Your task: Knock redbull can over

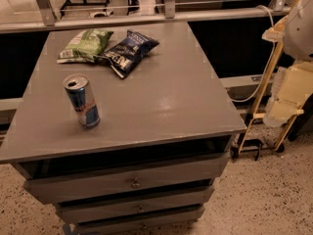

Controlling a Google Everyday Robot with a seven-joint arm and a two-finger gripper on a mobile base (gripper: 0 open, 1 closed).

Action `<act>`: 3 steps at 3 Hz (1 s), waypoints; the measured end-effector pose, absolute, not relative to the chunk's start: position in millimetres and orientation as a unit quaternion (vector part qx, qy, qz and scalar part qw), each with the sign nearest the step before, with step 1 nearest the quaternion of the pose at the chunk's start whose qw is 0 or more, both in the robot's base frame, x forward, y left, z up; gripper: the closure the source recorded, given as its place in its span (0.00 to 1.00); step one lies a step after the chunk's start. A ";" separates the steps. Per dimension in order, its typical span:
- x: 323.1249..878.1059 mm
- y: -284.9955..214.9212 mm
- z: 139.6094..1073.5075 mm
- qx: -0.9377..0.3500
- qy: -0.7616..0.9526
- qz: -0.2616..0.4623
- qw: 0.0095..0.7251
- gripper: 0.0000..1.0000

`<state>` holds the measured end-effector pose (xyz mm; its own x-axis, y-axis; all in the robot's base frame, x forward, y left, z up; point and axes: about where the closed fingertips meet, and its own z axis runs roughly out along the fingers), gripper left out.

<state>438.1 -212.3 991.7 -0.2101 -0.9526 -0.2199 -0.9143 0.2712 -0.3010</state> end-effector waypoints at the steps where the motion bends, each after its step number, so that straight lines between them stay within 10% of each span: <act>1: 438.1 -212.2 991.8 -0.601 0.776 -0.053 0.183 0.00; 3: 490.8 -99.4 993.0 -0.667 0.714 -0.006 0.214 0.00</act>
Offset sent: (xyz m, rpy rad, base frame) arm 0.0175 0.0270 -0.0065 -0.0027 0.0275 0.0618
